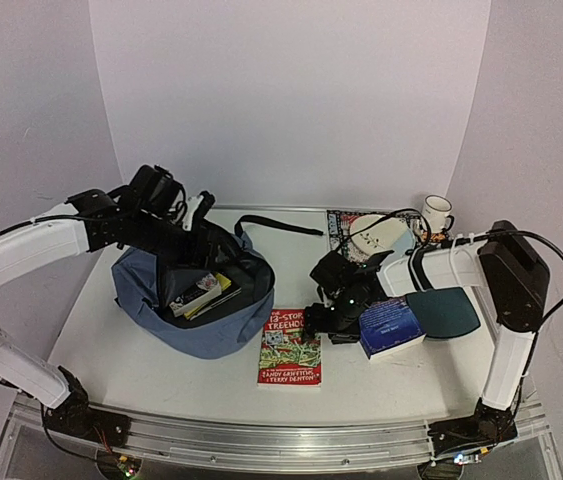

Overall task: Pack the student bag
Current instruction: Grab the book from the center of the board.

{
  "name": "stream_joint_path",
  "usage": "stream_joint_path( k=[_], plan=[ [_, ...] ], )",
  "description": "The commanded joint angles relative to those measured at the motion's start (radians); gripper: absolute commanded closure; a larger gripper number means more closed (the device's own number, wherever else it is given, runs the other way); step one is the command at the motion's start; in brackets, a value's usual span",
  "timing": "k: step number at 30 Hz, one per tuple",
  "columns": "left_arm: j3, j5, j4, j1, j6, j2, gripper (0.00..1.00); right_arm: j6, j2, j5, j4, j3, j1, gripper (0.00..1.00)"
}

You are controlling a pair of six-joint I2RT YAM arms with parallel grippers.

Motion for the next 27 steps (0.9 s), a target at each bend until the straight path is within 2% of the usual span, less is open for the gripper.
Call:
stream_joint_path(
  k=[1, 8, 10, 15, 20, 27],
  plan=[
    [-0.019, -0.049, 0.032, -0.086, -0.070, 0.047, 0.24, 0.040, -0.027, -0.056, 0.039, -0.026, -0.005, 0.25],
    [-0.024, -0.072, 0.046, -0.197, -0.119, 0.149, 0.31, 0.053, -0.006, -0.119, 0.103, -0.035, -0.004, 0.30],
    [-0.027, -0.074, 0.053, -0.219, -0.132, 0.184, 0.34, 0.059, -0.006, -0.138, 0.124, -0.040, -0.006, 0.34],
    [-0.024, -0.074, 0.072, -0.255, -0.147, 0.261, 0.44, 0.076, -0.011, -0.184, 0.182, -0.046, -0.011, 0.53],
    [-0.025, -0.066, 0.083, -0.265, -0.151, 0.334, 0.48, 0.078, -0.023, -0.196, 0.192, -0.042, -0.019, 0.69],
    [-0.014, -0.069, 0.097, -0.268, -0.133, 0.433, 0.51, 0.115, -0.043, -0.221, 0.260, -0.045, -0.031, 0.77]
  ],
)
